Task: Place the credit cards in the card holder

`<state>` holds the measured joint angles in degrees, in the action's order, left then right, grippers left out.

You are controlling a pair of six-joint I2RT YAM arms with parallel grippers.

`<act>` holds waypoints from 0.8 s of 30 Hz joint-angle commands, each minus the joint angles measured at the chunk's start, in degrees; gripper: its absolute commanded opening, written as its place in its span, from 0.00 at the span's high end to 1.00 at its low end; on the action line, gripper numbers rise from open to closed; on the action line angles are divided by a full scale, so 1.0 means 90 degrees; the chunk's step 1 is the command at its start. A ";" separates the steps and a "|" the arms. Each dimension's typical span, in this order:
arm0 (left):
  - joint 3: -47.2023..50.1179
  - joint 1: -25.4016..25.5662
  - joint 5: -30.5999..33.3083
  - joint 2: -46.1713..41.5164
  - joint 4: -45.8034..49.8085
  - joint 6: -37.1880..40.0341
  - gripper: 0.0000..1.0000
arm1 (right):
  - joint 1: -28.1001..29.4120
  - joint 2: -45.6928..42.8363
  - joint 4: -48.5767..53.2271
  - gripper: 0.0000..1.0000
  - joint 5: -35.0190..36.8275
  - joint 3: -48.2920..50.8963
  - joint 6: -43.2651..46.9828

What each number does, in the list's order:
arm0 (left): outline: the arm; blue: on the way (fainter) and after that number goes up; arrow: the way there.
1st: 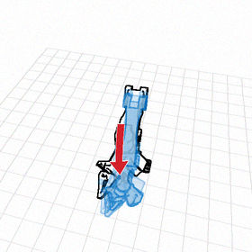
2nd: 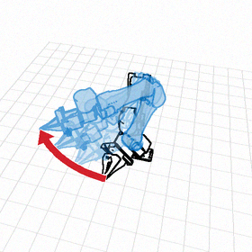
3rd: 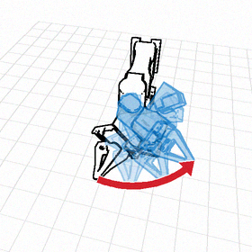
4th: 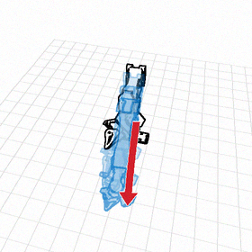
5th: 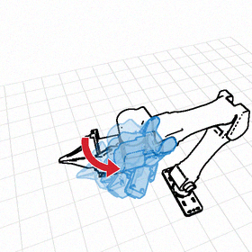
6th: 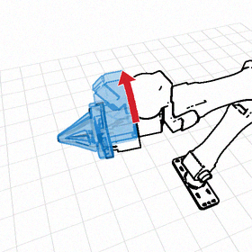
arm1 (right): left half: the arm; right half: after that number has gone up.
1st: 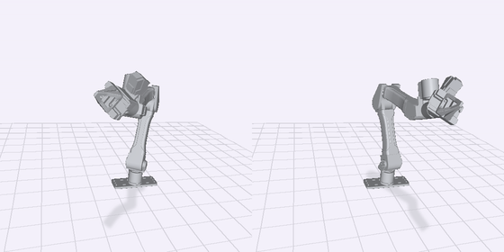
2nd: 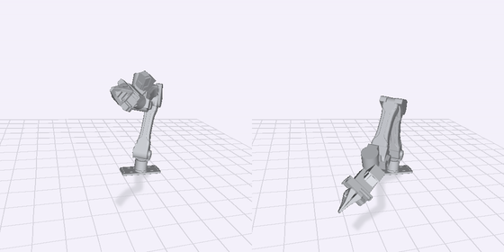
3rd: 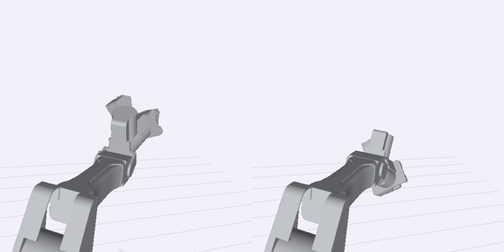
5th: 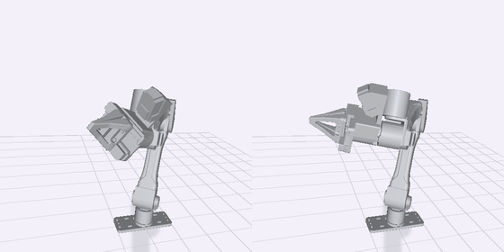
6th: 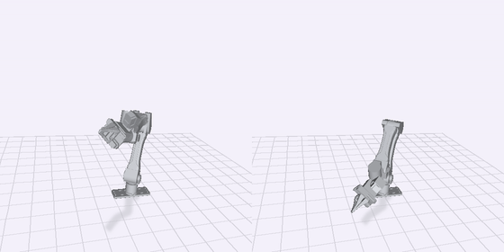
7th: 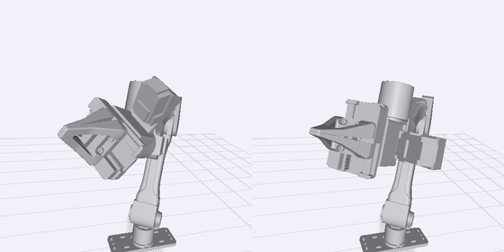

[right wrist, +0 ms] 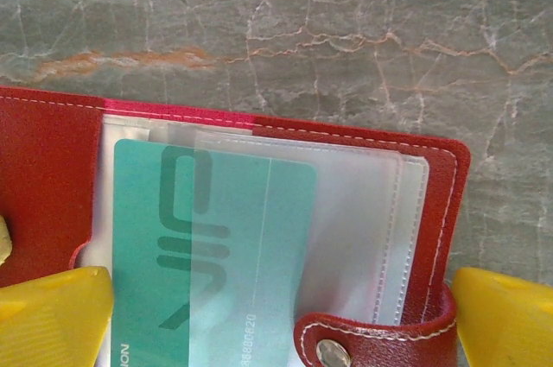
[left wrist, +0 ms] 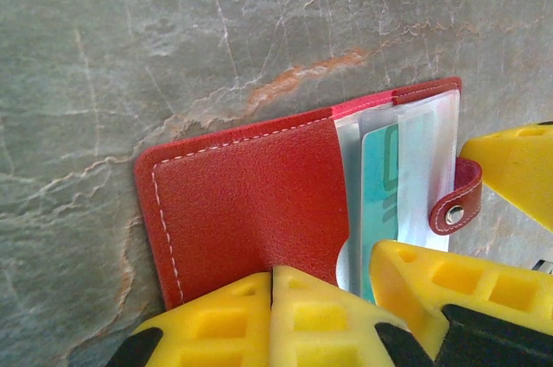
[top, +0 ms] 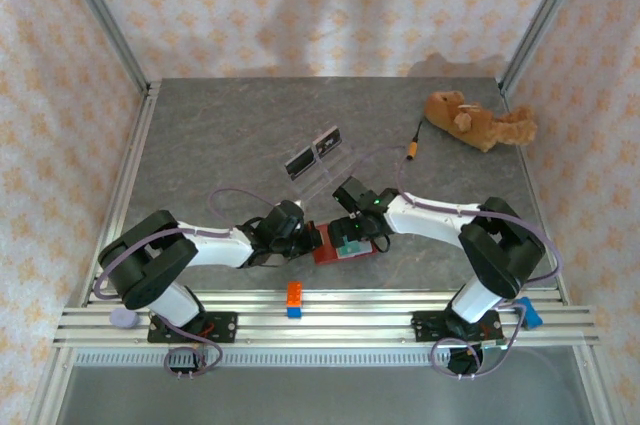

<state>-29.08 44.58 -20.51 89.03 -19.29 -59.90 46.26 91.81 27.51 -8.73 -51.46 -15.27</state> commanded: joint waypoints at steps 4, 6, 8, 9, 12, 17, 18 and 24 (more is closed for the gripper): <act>0.0155 -0.0060 0.0209 0.0104 0.0218 0.0112 0.97 | 0.0064 0.0152 -0.0117 0.01 0.0166 -0.0239 -0.0094; 0.0154 -0.0055 0.0209 0.0104 0.0229 0.0112 0.97 | 0.0075 0.0207 -0.0098 0.01 0.0198 -0.0229 -0.0101; 0.0164 -0.0062 0.0199 0.0095 0.0254 0.0122 0.97 | 0.0084 0.0209 -0.0042 0.01 0.0330 -0.0215 -0.0095; 0.0165 -0.0064 0.0206 0.0097 0.0267 0.0122 0.97 | 0.0094 0.0209 0.0037 0.01 0.0406 -0.0226 -0.0074; 0.0175 -0.0075 0.0209 0.0111 0.0286 0.0132 0.97 | 0.0175 0.0238 0.0271 0.01 0.0717 -0.0285 0.0005; 0.0165 -0.0096 0.0220 0.0124 0.0302 0.0130 0.97 | 0.0223 0.0141 0.0586 0.01 0.1366 -0.0271 0.0002; 0.0174 -0.0095 0.0220 0.0135 0.0314 0.0132 0.97 | 0.0231 0.0090 0.0622 0.01 0.1482 -0.0242 0.0016; 0.0204 -0.0100 0.0208 0.0133 0.0298 0.0122 0.97 | 0.0231 -0.0098 0.0776 0.01 0.1727 -0.0185 0.0082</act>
<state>-28.95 44.21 -20.53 89.03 -19.42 -59.90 48.25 92.84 31.27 1.96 -52.93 -15.14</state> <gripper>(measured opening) 0.051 0.993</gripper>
